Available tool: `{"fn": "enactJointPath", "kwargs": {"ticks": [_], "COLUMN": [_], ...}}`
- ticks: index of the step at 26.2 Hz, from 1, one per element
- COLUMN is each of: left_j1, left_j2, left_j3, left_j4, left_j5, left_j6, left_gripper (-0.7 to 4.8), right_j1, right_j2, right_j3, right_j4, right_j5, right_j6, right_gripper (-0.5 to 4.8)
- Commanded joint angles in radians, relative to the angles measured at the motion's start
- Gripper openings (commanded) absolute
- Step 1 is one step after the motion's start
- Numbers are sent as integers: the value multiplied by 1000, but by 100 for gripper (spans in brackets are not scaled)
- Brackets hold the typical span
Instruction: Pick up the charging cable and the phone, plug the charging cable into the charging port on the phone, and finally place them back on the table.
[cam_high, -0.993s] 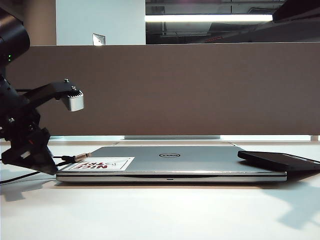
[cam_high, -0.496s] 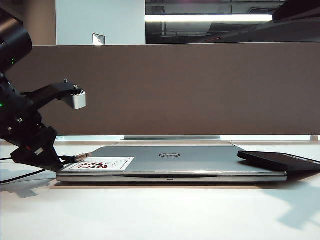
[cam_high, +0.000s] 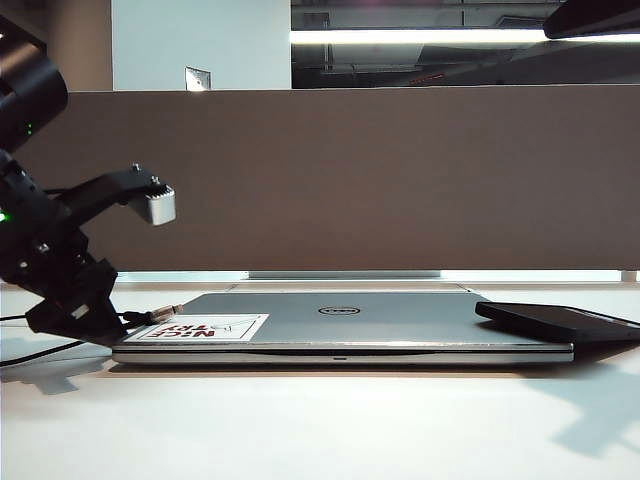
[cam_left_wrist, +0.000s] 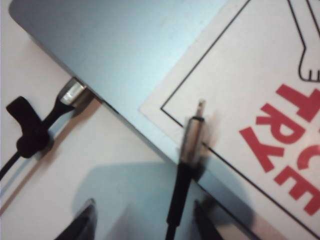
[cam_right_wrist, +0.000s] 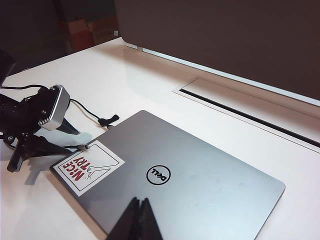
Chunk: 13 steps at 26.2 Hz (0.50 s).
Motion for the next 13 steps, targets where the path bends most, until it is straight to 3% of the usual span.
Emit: {"fn": "enactJointPath", "kwargs": {"ticks": [1, 13], "left_j1": [-1, -21], "left_j2": [6, 6], "left_j3": [0, 0], "left_j4": [17, 17], "left_j5": [5, 5], "left_j6": [3, 41], "left_gripper": [204, 206], "right_j1": [1, 1], "right_j2": [-3, -3], "right_j3": [5, 5], "right_j4": [22, 26], "right_j5": [-1, 2], "right_j6": [1, 1], "right_gripper": [-1, -1]}}
